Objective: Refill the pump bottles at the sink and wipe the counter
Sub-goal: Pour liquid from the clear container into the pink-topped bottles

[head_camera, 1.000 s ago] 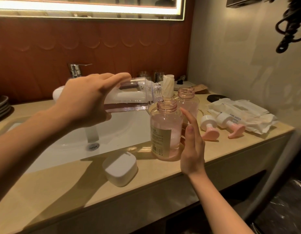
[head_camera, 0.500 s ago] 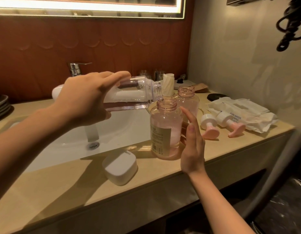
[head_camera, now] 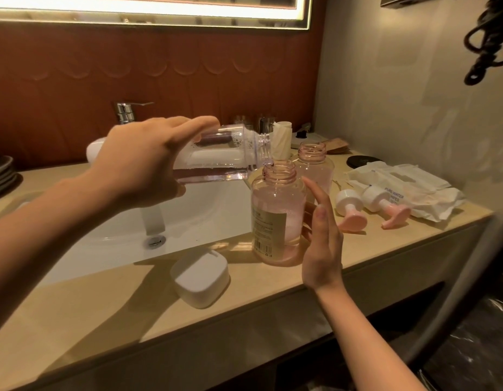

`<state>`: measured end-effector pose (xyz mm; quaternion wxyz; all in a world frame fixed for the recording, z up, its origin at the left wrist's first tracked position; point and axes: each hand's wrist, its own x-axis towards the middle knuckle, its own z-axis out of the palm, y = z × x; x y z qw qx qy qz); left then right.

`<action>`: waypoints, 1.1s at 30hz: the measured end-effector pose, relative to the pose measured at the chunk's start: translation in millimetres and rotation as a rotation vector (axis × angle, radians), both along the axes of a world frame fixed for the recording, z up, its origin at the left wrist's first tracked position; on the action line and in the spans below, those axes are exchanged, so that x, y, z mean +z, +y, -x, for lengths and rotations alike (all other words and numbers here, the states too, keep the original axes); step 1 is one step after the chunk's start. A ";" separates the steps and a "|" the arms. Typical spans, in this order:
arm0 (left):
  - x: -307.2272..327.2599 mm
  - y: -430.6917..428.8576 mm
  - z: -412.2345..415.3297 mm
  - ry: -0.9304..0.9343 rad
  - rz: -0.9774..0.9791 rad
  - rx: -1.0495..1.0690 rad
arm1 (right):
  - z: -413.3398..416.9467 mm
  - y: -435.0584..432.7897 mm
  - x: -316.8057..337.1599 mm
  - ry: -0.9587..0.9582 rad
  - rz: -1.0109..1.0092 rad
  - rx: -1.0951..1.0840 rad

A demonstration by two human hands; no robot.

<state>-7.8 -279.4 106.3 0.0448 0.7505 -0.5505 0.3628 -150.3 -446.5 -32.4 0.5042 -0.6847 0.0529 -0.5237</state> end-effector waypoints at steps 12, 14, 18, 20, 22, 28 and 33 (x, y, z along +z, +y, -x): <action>0.9 -0.7 -0.7 -0.012 0.007 -0.009 | -0.3 -0.2 0.2 -0.016 0.002 0.010; 0.8 -0.7 -0.4 -0.011 0.008 -0.007 | -0.6 -0.5 -0.3 -0.010 0.000 0.010; 1.7 -0.5 0.7 -0.012 0.010 -0.011 | -0.9 -0.3 -0.1 -0.005 -0.001 0.001; 1.9 -0.8 0.7 -0.016 0.012 -0.011 | -0.6 0.0 0.3 -0.008 -0.002 0.006; 1.8 -0.8 0.6 -0.016 0.013 -0.009 | -0.2 0.3 1.0 -0.010 0.005 0.000; 1.2 -0.6 0.0 -0.018 0.009 -0.010 | -0.7 0.4 0.5 -0.017 0.007 0.002; 2.6 -1.1 -1.5 -0.020 0.004 -0.011 | -0.4 0.0 0.8 -0.013 0.006 -0.003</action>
